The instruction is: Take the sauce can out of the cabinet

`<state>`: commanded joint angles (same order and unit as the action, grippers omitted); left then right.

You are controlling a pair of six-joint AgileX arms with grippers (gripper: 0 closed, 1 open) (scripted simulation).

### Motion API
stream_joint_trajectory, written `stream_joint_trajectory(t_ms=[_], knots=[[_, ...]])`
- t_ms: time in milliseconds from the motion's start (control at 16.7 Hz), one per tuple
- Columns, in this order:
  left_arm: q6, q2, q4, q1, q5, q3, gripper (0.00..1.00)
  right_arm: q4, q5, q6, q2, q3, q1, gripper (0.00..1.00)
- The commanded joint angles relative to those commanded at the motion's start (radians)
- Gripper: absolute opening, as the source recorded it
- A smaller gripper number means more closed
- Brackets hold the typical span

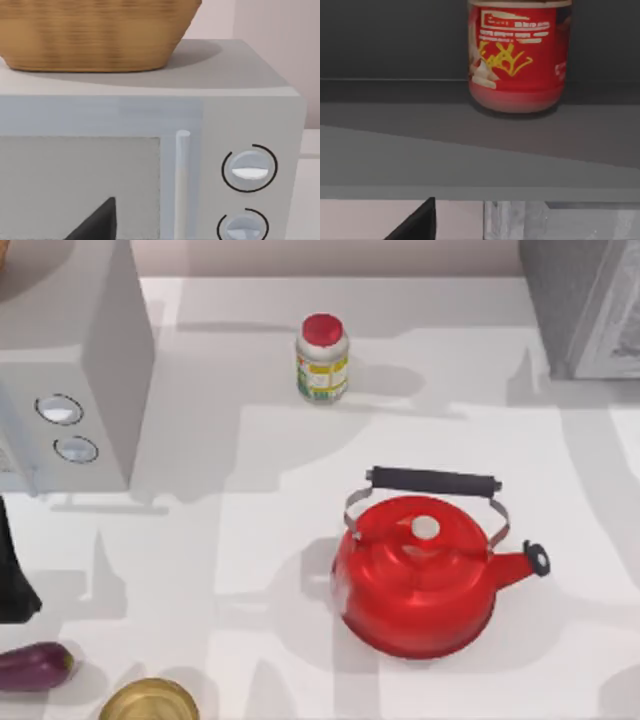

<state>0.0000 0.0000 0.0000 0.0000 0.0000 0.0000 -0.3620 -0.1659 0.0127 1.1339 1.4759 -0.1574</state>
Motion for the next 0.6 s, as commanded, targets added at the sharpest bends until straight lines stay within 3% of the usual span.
stream_joint_trajectory(t_ms=[300, 600], knots=[[0.000, 0.000, 0.000, 0.000, 0.000, 0.000, 1.00, -0.051, -0.028, 0.003, 0.176, 0.242, -0.025, 1.00], [0.000, 0.000, 0.000, 0.000, 0.000, 0.000, 1.00, -0.055, -0.031, 0.003, 0.193, 0.266, -0.027, 1.00]])
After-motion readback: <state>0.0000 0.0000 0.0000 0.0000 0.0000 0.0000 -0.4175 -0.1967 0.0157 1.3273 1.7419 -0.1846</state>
